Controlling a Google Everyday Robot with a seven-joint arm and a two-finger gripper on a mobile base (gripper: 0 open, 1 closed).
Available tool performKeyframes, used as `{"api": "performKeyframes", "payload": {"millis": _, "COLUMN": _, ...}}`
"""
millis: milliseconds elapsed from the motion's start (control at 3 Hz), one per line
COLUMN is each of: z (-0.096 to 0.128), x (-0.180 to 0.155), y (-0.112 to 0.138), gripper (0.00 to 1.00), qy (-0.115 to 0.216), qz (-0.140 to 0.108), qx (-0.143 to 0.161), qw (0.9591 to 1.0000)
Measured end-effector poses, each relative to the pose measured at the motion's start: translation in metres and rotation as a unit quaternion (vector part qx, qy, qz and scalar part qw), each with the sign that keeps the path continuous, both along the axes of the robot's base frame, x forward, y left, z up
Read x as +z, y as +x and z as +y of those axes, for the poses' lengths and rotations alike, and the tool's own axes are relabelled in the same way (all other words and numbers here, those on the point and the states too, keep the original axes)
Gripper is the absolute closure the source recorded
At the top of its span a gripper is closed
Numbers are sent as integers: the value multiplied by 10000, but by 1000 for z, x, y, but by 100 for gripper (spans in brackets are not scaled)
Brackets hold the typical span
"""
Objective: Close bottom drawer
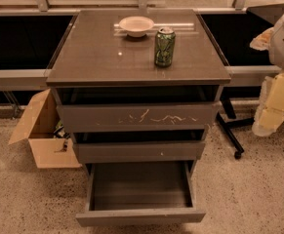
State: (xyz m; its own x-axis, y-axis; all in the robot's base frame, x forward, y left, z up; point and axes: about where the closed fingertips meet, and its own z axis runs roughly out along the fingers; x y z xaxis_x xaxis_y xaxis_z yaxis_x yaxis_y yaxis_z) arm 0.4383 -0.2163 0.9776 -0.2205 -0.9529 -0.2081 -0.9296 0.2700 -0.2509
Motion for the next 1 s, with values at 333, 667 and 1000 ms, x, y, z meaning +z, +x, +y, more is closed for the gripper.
{"api": "performKeyframes", "payload": {"millis": 333, "z": 0, "x": 0, "y": 0, "gripper": 0, "qy": -1, "qz": 0, "qx": 1, "qw": 10000}}
{"api": "performKeyframes", "payload": {"millis": 667, "z": -3, "x": -23, "y": 4, "gripper": 0, "qy": -66, "qz": 61, "qx": 87, "qw": 9999}}
{"api": "performKeyframes", "payload": {"millis": 1000, "z": -4, "x": -79, "y": 8, "gripper": 0, "qy": 158, "qz": 310, "qx": 428, "qw": 9985}}
